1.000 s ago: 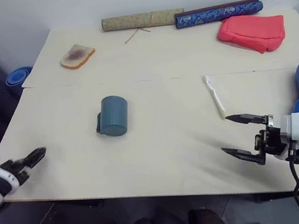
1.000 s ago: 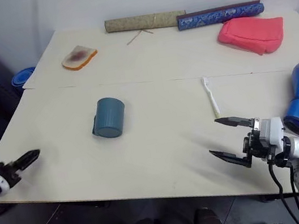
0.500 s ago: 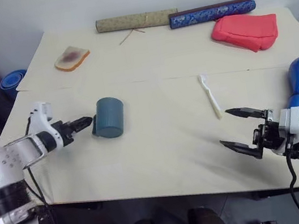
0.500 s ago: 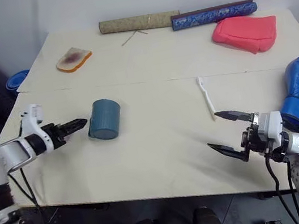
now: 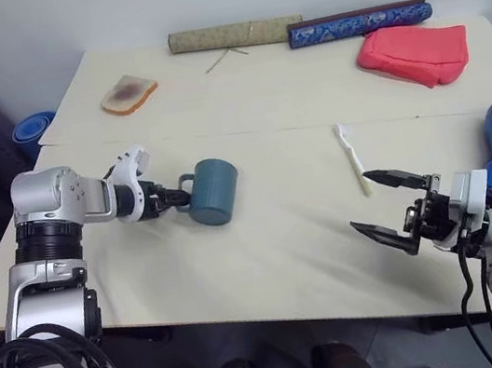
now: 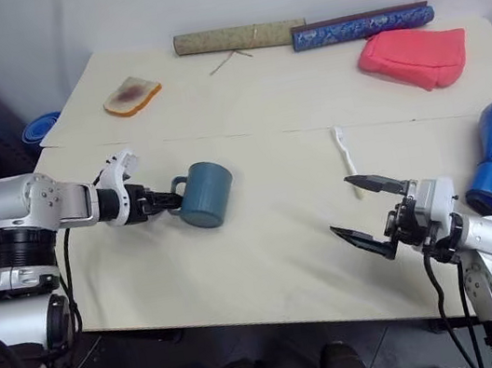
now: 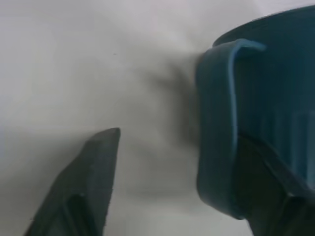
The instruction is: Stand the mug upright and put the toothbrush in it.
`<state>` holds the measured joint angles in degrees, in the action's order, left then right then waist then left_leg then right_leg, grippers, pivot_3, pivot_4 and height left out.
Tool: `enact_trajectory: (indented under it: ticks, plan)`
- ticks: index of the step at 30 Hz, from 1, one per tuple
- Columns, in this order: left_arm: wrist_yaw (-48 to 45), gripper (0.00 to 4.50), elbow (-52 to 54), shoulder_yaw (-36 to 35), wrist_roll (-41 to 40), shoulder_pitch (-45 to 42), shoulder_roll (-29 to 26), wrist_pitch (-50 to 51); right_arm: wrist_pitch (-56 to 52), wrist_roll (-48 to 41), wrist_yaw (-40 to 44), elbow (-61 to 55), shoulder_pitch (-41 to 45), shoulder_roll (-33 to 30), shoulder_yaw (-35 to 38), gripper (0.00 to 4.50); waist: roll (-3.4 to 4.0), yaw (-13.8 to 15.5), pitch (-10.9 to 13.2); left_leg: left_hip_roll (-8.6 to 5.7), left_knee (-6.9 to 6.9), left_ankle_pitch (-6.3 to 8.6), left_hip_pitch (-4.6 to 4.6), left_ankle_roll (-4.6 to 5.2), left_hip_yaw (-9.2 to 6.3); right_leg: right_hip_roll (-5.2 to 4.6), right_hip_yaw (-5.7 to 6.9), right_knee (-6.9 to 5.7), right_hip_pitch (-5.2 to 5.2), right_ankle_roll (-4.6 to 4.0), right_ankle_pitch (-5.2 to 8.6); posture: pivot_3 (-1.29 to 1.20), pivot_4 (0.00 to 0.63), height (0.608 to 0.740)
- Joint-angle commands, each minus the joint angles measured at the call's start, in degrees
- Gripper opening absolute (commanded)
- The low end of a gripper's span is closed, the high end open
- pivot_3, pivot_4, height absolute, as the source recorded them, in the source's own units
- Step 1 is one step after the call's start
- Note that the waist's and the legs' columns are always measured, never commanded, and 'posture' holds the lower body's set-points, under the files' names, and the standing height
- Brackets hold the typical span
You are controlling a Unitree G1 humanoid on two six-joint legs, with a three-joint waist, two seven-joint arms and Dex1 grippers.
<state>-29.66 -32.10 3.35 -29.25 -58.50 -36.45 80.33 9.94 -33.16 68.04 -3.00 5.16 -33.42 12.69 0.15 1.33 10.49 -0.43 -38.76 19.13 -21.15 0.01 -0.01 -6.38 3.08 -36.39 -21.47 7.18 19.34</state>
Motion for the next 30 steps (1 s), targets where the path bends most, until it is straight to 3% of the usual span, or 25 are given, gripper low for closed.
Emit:
enact_trajectory:
  ticks: [1,8,13,17,20,23,28,30]
  plan:
    - [-2.6,2.11,-2.7,2.3,1.7,1.5,1.8,-0.3,1.5,-1.0,0.3,-0.8,-0.9,0.8,1.1,4.5,0.0,0.0,0.0,0.0,-0.01,0.0,0.0,0.0,0.0,0.0,0.0,-0.01,0.0,0.0,0.0,0.0,0.15,0.74]
    - [-3.3,0.01,1.1,-2.1,3.9,3.5,4.0,-9.7,3.4,-0.8,1.1,1.0,-2.3,1.3,1.9,4.5,-0.01,0.0,0.0,0.01,-0.11,0.01,-0.07,0.02,-0.03,-0.01,0.0,-0.03,-0.01,0.0,0.0,0.0,0.15,0.74]
    - [-7.0,0.01,10.7,-5.7,2.6,8.5,9.3,-26.0,3.7,-1.0,1.2,1.1,-3.2,0.9,3.0,4.5,-0.13,0.0,0.1,0.04,-0.17,0.01,-0.13,0.02,-0.05,-0.02,0.03,-0.04,-0.03,0.0,0.0,0.0,0.15,0.74]
    - [-5.1,0.01,13.0,-4.8,8.3,11.4,15.3,-48.8,3.5,-1.2,1.0,0.6,-4.0,0.4,3.9,4.5,-0.19,0.0,0.1,0.07,-0.17,0.02,-0.18,0.01,-0.05,0.02,0.06,0.02,-0.05,0.0,0.0,0.0,0.15,0.74]
    - [-0.8,0.01,8.0,-3.4,16.4,11.4,20.3,-75.1,3.4,-1.2,0.7,0.3,-4.2,0.3,4.3,4.5,-0.19,0.2,0.1,0.06,-0.21,0.02,-0.18,0.01,-0.01,0.01,0.09,0.2,-0.02,0.05,-0.03,0.0,0.15,0.74]
    - [0.0,0.01,0.7,-0.6,22.3,10.7,22.6,-89.9,3.1,-1.2,0.4,-0.4,-4.3,0.3,4.5,4.5,-0.19,0.2,0.1,0.06,-0.16,0.02,-0.17,0.02,0.16,0.01,0.1,0.41,-0.01,0.1,-0.06,0.0,0.15,0.74]
    - [3.5,0.01,-11.8,2.3,29.1,9.9,25.9,-106.6,2.3,-1.1,-1.2,-2.6,-4.4,0.3,4.8,4.5,-0.21,0.1,0.1,0.08,-0.11,0.03,-0.15,0.03,0.64,0.06,0.11,0.37,-0.02,0.11,-0.06,0.0,0.15,0.74]
    - [3.5,0.01,-14.9,2.5,29.4,10.0,27.2,-108.1,2.0,-1.1,-2.0,-3.4,-4.5,0.4,4.8,4.5,-0.2,0.2,0.1,0.11,-0.12,0.03,-0.17,0.04,0.63,0.05,0.12,0.36,-0.04,0.12,-0.07,0.0,0.15,0.74]
